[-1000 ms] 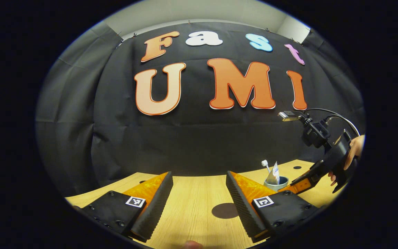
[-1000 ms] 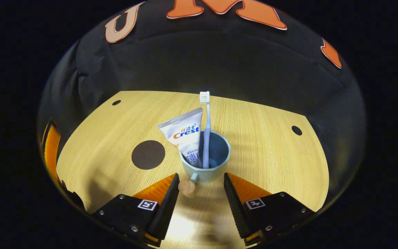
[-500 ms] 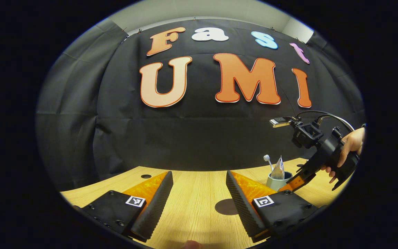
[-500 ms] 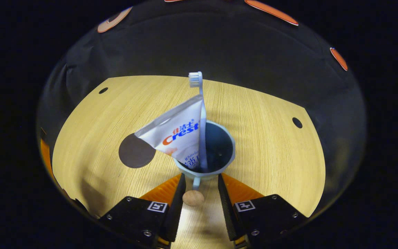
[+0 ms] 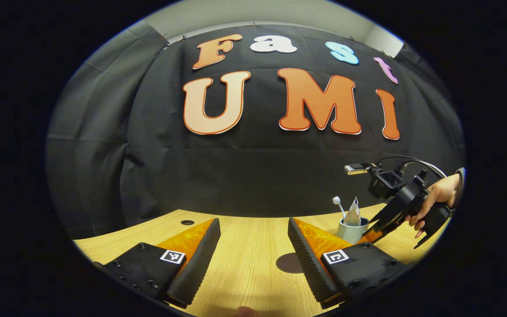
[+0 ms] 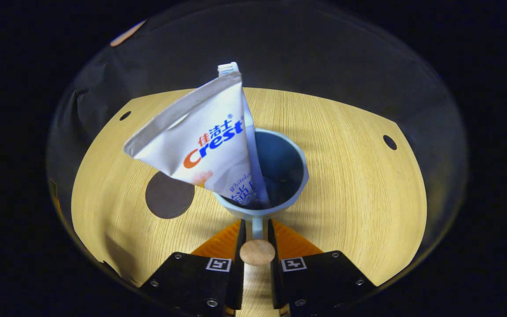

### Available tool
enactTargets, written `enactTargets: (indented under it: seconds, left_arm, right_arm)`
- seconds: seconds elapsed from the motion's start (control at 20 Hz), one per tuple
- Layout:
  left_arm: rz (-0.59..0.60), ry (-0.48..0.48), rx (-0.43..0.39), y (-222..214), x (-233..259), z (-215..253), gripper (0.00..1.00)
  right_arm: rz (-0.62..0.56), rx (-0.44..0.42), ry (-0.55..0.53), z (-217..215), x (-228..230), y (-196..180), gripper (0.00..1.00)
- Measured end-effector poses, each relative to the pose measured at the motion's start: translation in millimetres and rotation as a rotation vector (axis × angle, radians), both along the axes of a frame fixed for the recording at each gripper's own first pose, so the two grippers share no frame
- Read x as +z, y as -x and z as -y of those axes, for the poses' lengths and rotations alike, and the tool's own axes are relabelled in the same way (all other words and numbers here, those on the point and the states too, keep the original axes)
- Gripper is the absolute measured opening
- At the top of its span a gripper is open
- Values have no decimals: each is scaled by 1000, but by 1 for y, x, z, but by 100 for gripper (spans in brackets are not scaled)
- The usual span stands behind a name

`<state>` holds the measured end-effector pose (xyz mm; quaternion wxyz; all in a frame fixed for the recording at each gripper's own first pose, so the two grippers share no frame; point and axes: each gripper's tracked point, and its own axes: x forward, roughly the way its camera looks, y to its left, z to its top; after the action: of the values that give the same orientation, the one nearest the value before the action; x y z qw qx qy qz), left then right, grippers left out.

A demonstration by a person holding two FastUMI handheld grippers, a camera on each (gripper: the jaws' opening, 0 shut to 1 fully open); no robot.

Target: Put the toothbrush and toothpaste on the desktop into the cup, then pick up the cup and place it on the coaster on the desktop.

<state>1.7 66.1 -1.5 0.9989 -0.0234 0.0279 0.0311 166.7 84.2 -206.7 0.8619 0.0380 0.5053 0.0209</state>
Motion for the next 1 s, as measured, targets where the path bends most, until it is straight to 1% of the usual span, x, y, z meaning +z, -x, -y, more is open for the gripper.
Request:
enactTargets:
  seconds: [0.15, 0.3, 0.45, 0.75, 1.0]
  left_arm:
    - [0, 9, -5, 1, 1, 0, 97]
    - [7, 11, -3, 2, 2, -1, 98]
    - [3, 13, 2, 2, 0, -2, 98]
    - [1, 5, 31, 15, -2, -18, 98]
    - [11, -10, 30, 24, 3, -25, 98]
  right_arm:
    - [11, 14, 4, 0, 2, -3, 23]
    - [15, 30, 2, -1, 3, -2, 23]
    - [49, 55, -16, -3, 6, -9, 23]
    - [92, 131, -31, -7, 7, -14, 23]
    - [116, 183, -31, -6, 8, -18, 23]
